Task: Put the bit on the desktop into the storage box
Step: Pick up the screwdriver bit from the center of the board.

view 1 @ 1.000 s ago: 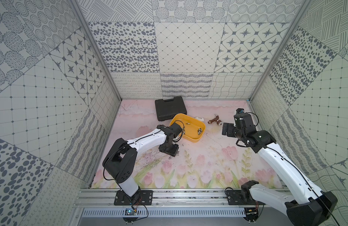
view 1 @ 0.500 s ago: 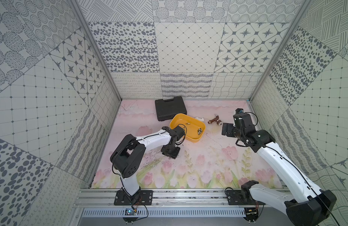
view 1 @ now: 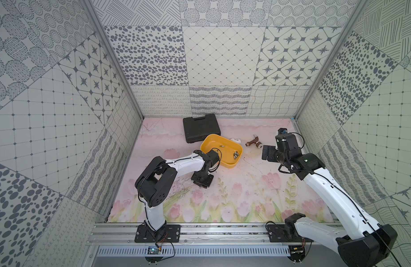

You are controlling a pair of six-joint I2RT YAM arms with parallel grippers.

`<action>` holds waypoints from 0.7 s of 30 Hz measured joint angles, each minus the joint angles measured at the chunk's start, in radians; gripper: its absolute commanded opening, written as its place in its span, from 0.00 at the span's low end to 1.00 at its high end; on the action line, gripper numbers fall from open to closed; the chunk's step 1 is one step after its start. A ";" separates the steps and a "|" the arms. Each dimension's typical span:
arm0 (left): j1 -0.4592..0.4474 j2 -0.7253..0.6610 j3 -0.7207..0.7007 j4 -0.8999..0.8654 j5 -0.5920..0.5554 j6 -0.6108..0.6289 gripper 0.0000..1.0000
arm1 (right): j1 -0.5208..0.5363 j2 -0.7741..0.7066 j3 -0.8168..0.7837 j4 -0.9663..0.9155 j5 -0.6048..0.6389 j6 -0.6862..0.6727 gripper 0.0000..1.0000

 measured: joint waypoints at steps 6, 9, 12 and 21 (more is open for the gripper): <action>-0.002 0.001 0.000 0.000 -0.001 0.000 0.29 | 0.000 0.000 0.000 0.000 0.000 0.000 0.97; -0.002 0.001 0.000 0.000 -0.001 0.000 0.26 | 0.000 0.002 0.000 0.000 0.000 0.000 0.97; -0.002 0.001 0.000 0.000 -0.003 0.000 0.22 | 0.000 0.006 0.000 0.000 0.000 0.000 0.97; -0.007 0.000 -0.003 0.002 -0.004 0.000 0.16 | -0.001 0.008 0.000 0.000 0.000 0.000 0.97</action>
